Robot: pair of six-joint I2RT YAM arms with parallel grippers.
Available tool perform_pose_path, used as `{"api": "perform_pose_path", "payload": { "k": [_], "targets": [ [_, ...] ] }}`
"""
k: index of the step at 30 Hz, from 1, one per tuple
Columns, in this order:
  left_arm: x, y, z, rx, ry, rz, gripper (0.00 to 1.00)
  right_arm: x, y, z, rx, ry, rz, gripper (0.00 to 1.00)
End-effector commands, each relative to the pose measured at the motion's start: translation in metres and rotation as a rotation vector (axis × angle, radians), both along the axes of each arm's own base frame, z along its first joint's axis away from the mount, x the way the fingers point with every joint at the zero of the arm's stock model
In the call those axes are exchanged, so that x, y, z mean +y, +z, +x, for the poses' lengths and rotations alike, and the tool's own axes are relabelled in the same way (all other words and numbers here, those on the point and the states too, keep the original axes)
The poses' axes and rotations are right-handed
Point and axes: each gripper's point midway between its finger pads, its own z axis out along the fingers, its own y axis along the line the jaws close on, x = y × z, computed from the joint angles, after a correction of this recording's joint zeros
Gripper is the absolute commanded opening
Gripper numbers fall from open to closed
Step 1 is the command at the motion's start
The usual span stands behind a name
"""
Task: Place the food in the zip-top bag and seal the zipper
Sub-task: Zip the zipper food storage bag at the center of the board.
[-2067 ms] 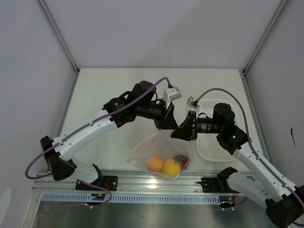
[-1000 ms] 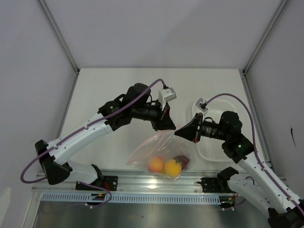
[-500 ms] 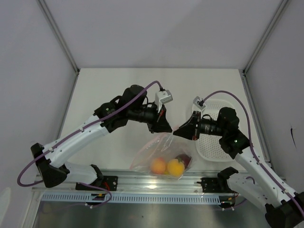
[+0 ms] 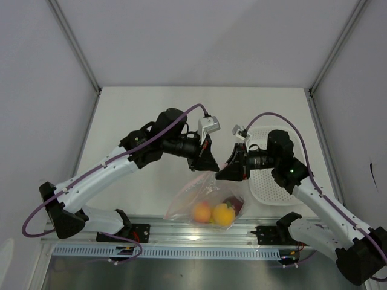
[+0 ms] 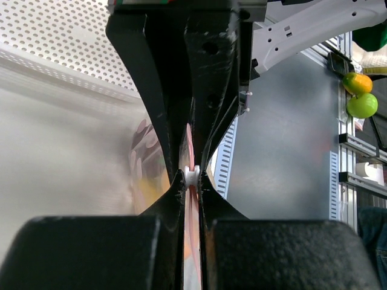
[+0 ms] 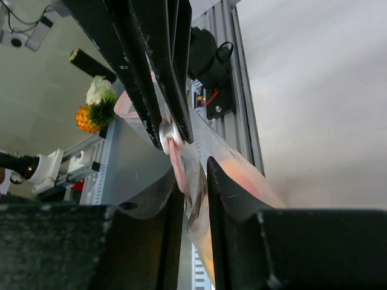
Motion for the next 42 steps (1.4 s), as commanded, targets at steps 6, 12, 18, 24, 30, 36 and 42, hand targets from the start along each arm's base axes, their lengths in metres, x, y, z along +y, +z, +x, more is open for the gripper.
{"api": "perform_pose_path", "payload": {
  "k": [6, 12, 18, 24, 30, 36, 42],
  "targets": [
    [0.001, 0.02, -0.005, -0.025, -0.031, -0.049, 0.01, 0.006, 0.018, -0.003, -0.093, 0.076, 0.037, 0.18],
    [0.001, 0.017, -0.004, -0.024, -0.027, -0.04, 0.01, 0.007, 0.017, -0.004, -0.08, 0.11, 0.02, 0.0],
    [0.003, 0.013, -0.002, -0.024, -0.014, -0.027, 0.01, 0.007, 0.013, 0.001, -0.081, 0.079, -0.001, 0.0],
    [0.007, 0.008, 0.003, -0.025, 0.01, -0.008, 0.01, 0.001, 0.027, 0.016, -0.135, -0.057, 0.027, 0.0],
    [0.015, 0.007, 0.002, -0.028, 0.029, -0.003, 0.01, -0.02, 0.045, 0.054, -0.127, -0.268, 0.079, 0.0],
    [0.024, -0.001, 0.001, -0.025, 0.052, 0.017, 0.01, -0.035, 0.054, 0.072, -0.111, -0.385, 0.108, 0.0],
    [0.035, 0.0, -0.002, -0.027, 0.081, 0.028, 0.01, -0.053, 0.044, 0.092, -0.058, -0.508, 0.101, 0.0]
  ]
}}
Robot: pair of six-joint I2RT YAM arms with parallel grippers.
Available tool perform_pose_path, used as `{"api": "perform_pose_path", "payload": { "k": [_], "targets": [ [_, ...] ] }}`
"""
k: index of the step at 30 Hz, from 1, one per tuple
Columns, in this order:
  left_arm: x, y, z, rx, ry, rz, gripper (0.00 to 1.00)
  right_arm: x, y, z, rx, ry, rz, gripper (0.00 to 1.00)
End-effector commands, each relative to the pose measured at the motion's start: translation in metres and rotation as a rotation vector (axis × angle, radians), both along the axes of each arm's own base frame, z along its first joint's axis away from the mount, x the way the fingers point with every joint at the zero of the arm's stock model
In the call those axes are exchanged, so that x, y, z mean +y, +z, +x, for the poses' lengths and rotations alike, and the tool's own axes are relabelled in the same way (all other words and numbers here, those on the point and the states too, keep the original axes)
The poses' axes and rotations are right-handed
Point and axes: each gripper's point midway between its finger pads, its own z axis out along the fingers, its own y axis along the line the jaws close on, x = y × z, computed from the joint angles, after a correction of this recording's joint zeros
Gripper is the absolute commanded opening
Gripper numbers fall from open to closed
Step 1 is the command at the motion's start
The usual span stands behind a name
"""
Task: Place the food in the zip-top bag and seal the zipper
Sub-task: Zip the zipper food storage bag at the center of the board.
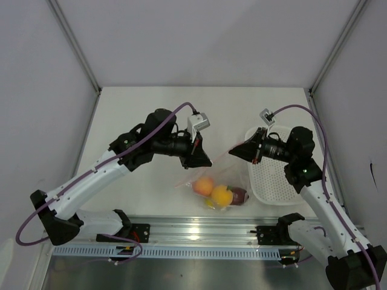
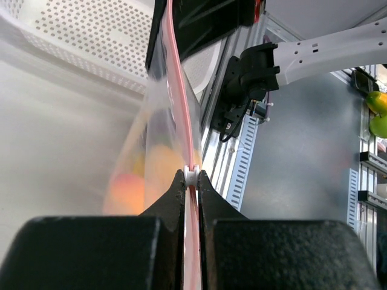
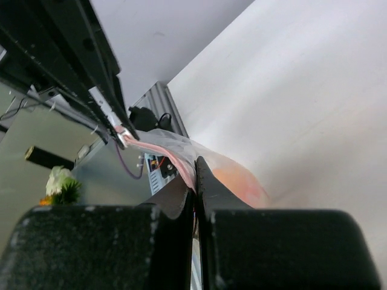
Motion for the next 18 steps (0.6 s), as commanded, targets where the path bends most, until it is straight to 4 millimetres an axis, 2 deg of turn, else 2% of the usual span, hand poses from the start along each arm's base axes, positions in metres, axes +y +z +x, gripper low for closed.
{"api": "perform_pose_path", "payload": {
  "k": [1, 10, 13, 18],
  "targets": [
    [0.02, -0.002, -0.016, 0.017, -0.004, 0.031, 0.01, -0.018, 0.012, 0.028, -0.039, -0.164, 0.041, 0.0],
    [0.049, -0.013, -0.018, 0.01, 0.105, 0.079, 0.01, -0.03, 0.008, 0.042, -0.009, -0.237, 0.055, 0.0],
    [0.064, -0.007, -0.018, -0.008, 0.172, 0.077, 0.0, -0.031, 0.006, 0.044, 0.002, -0.245, 0.06, 0.0],
    [0.083, -0.009, -0.019, -0.014, 0.262, 0.087, 0.01, -0.03, 0.003, 0.045, 0.018, -0.239, 0.072, 0.0]
  ]
}}
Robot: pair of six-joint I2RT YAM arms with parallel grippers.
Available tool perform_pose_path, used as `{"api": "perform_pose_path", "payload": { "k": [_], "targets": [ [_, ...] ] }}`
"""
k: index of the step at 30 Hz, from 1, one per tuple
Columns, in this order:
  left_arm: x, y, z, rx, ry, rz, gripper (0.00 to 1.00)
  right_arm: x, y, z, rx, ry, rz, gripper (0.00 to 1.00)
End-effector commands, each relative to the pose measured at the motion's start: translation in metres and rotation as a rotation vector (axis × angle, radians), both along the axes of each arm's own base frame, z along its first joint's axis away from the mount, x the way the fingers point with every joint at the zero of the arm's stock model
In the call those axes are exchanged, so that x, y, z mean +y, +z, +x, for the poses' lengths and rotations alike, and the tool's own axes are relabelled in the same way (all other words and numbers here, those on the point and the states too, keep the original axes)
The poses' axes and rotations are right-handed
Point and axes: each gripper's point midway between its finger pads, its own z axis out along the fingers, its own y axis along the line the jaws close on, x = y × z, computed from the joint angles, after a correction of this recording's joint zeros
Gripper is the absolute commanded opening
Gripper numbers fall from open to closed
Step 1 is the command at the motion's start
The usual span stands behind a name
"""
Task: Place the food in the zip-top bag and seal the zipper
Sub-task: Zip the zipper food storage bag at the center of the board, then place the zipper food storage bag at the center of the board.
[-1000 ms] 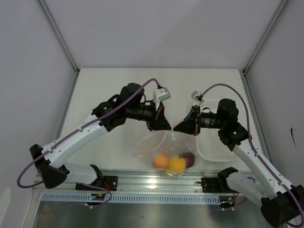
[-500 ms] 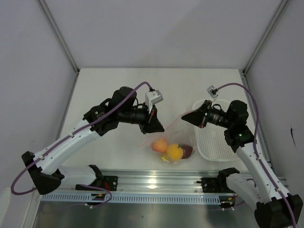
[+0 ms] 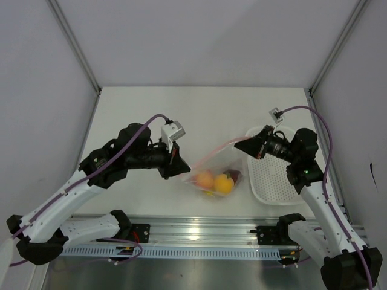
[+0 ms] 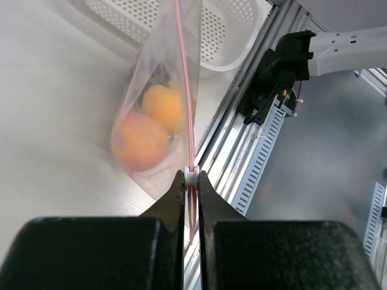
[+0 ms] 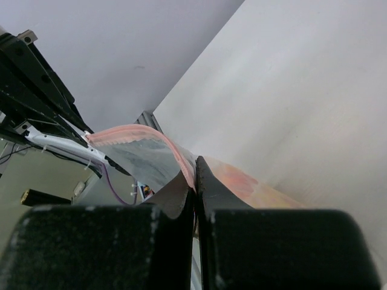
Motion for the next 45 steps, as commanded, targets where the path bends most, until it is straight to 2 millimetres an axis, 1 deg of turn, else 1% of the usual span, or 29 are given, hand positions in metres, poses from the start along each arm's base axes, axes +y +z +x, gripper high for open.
{"api": "perform_pose_path", "payload": {
  "k": [1, 6, 9, 10, 12, 13, 14, 17, 20, 22, 24, 25, 26, 27, 28, 29, 30, 31, 32, 34, 35, 36, 38, 39, 40, 41, 43, 44, 45],
  "targets": [
    [0.022, -0.006, -0.003, 0.022, 0.089, 0.027, 0.01, -0.005, 0.008, 0.013, -0.04, -0.054, 0.022, 0.0],
    [0.037, -0.009, -0.004, 0.02, 0.165, 0.031, 0.0, -0.001, 0.007, 0.01, -0.034, -0.026, 0.023, 0.0],
    [0.046, -0.008, 0.005, -0.005, 0.239, 0.028, 0.01, 0.009, 0.001, 0.008, -0.031, -0.015, -0.033, 0.0],
    [0.049, -0.009, 0.008, -0.013, 0.266, 0.031, 0.01, 0.021, -0.006, 0.0, -0.023, 0.027, -0.072, 0.0],
    [0.058, -0.01, 0.023, -0.032, 0.364, 0.04, 0.01, 0.03, -0.009, -0.003, -0.018, 0.047, -0.095, 0.0],
    [0.061, -0.009, 0.029, -0.039, 0.402, 0.04, 0.01, 0.035, -0.017, -0.006, 0.011, 0.061, -0.114, 0.0],
    [0.066, -0.006, 0.036, -0.036, 0.451, 0.031, 0.01, 0.045, -0.016, -0.015, 0.006, 0.094, -0.119, 0.0],
    [0.074, 0.007, 0.06, -0.051, 0.575, -0.025, 0.0, 0.063, -0.017, -0.024, 0.026, 0.146, -0.127, 0.0],
    [0.078, 0.021, 0.076, -0.057, 0.644, -0.089, 0.01, 0.069, -0.016, -0.023, 0.041, 0.146, -0.121, 0.0],
    [0.077, 0.032, 0.088, -0.09, 0.678, -0.131, 0.01, 0.068, -0.016, -0.016, 0.051, 0.106, -0.133, 0.0],
    [0.073, 0.025, 0.105, -0.051, 0.7, -0.11, 0.06, 0.062, -0.021, 0.005, 0.078, 0.028, -0.154, 0.0],
    [0.067, 0.03, 0.106, -0.019, 0.672, -0.116, 0.07, 0.059, -0.023, 0.013, 0.099, 0.0, -0.154, 0.0],
    [0.06, 0.013, 0.118, 0.043, 0.676, -0.073, 0.06, 0.055, -0.025, 0.022, 0.124, -0.026, -0.15, 0.0],
    [0.056, 0.009, 0.12, 0.059, 0.665, -0.062, 0.08, 0.054, -0.035, 0.033, 0.181, -0.043, -0.144, 0.0],
    [0.052, 0.009, 0.125, 0.062, 0.663, -0.066, 0.11, 0.046, -0.036, 0.047, 0.197, -0.088, -0.144, 0.0],
    [0.049, 0.003, 0.129, 0.073, 0.669, -0.058, 0.34, 0.044, -0.04, 0.056, 0.213, -0.109, -0.153, 0.0],
    [0.049, 0.003, 0.132, 0.069, 0.677, -0.062, 0.46, 0.045, -0.053, 0.067, 0.238, -0.114, -0.17, 0.0],
    [0.05, -0.005, 0.133, 0.082, 0.694, -0.054, 0.54, 0.043, -0.052, 0.077, 0.236, -0.123, -0.169, 0.0],
    [0.052, 0.0, 0.134, 0.065, 0.703, -0.072, 0.65, 0.045, -0.057, 0.081, 0.245, -0.117, -0.171, 0.0],
    [0.056, 0.001, 0.134, 0.053, 0.723, -0.083, 0.74, 0.05, -0.066, 0.1, 0.245, -0.11, -0.168, 0.0],
    [0.062, -0.002, 0.135, 0.036, 0.751, -0.078, 0.82, 0.053, -0.07, 0.105, 0.254, -0.098, -0.172, 0.0],
    [0.073, 0.012, 0.132, -0.015, 0.792, -0.107, 0.86, 0.056, -0.074, 0.109, 0.261, -0.086, -0.177, 0.0],
    [0.085, 0.02, 0.128, -0.076, 0.831, -0.116, 0.99, 0.059, -0.086, 0.125, 0.28, -0.088, -0.191, 0.0],
    [0.098, 0.035, 0.124, -0.129, 0.87, -0.152, 0.99, 0.061, -0.086, 0.13, 0.274, -0.086, -0.189, 0.0],
    [0.104, 0.041, 0.121, -0.161, 0.878, -0.161, 0.99, 0.062, -0.099, 0.137, 0.299, -0.09, -0.205, 0.0],
    [0.108, 0.041, 0.118, -0.176, 0.884, -0.161, 1.0, 0.061, -0.096, 0.15, 0.278, -0.116, -0.219, 0.0],
    [0.115, 0.049, 0.11, -0.206, 0.874, -0.173, 0.99, 0.056, -0.11, 0.159, 0.316, -0.142, -0.275, 0.0],
    [0.114, 0.048, 0.107, -0.203, 0.86, -0.174, 0.99, 0.052, -0.128, 0.17, 0.332, -0.157, -0.32, 0.0],
    [0.109, 0.047, 0.101, -0.19, 0.819, -0.184, 1.0, 0.052, -0.122, 0.18, 0.324, -0.165, -0.329, 0.02]
  ]
}}
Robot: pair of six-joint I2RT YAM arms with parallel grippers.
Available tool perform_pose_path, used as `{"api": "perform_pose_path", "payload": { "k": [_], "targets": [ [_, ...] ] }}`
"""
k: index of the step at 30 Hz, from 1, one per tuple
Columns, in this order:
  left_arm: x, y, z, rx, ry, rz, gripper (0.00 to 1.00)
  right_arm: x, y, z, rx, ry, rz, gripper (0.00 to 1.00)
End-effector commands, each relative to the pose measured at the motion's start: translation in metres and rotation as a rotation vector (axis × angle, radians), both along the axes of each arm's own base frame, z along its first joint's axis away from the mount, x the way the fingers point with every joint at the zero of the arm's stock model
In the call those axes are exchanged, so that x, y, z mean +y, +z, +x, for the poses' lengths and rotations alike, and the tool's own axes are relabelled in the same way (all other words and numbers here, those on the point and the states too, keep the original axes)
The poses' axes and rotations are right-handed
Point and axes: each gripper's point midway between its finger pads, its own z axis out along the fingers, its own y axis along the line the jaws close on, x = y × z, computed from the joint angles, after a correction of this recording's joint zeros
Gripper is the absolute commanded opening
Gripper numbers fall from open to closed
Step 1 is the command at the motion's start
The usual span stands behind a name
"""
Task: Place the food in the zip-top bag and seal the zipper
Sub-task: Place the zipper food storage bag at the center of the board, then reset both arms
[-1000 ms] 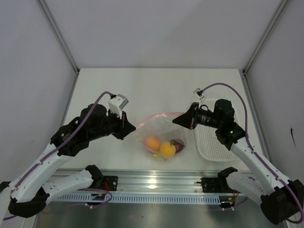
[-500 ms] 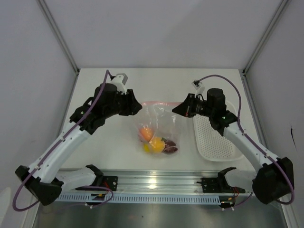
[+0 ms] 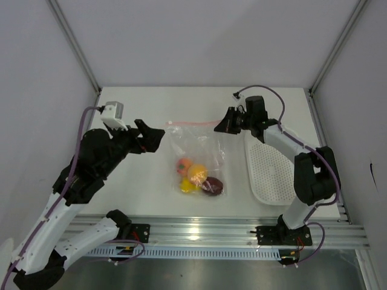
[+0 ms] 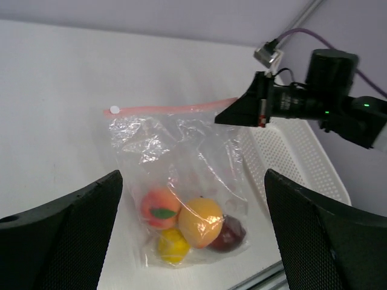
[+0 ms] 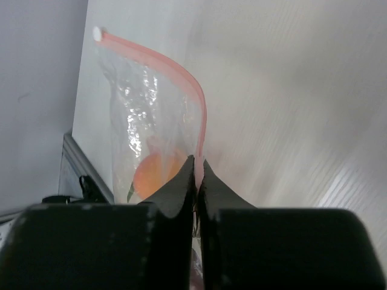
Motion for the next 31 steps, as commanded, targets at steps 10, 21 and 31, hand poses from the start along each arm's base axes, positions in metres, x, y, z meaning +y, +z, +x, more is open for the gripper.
{"api": "perform_pose_path", "payload": {
  "k": [10, 21, 31],
  "targets": [
    [-0.046, -0.049, -0.035, 0.101, -0.292, -0.088, 0.99, -0.019, 0.001, 0.072, -0.122, -0.05, -0.25, 0.99],
    [-0.054, -0.059, -0.035, 0.137, -0.31, -0.113, 0.99, -0.057, 0.024, -0.024, -0.132, -0.202, -0.47, 0.99],
    [-0.065, -0.077, -0.048, 0.179, -0.369, -0.217, 0.99, -0.099, 0.017, -0.153, -0.106, -0.282, -0.348, 0.99]
  ]
}}
